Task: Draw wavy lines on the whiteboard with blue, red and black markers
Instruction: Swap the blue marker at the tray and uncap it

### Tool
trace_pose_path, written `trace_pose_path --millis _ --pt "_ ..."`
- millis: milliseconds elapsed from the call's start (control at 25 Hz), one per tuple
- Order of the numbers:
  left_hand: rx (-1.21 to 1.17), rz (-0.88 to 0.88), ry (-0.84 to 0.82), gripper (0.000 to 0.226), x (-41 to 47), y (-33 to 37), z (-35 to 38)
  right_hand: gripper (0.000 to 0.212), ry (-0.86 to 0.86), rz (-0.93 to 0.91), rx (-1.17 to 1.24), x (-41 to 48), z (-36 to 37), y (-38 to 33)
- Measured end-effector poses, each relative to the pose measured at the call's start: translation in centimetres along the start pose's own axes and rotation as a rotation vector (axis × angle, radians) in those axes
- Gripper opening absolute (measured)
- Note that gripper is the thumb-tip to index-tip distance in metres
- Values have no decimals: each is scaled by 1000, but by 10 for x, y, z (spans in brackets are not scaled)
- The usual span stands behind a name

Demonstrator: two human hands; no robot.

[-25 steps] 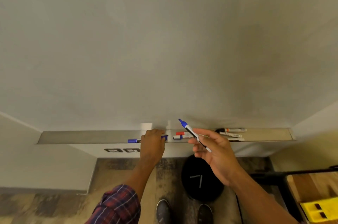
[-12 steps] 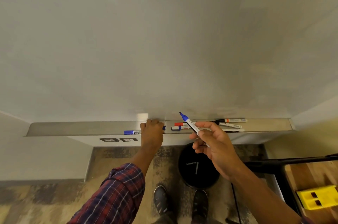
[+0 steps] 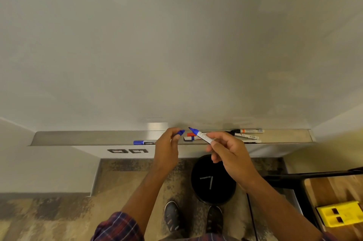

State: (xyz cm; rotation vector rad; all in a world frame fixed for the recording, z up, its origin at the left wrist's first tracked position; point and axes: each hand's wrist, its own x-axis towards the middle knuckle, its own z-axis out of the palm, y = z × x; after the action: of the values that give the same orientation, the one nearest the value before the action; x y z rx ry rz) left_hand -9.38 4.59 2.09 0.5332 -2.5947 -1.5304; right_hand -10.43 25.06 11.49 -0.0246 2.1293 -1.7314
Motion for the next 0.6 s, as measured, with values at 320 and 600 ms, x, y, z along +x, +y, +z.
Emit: trace_pose_path --millis 320,600 --pt "-84 100 -29 24 -24 24 -28 27 -54 -82 -162 -6 2 -1" --pt "-28 201 -115 24 -31 32 -38 22 -77 -97 -265 -8 2 2"
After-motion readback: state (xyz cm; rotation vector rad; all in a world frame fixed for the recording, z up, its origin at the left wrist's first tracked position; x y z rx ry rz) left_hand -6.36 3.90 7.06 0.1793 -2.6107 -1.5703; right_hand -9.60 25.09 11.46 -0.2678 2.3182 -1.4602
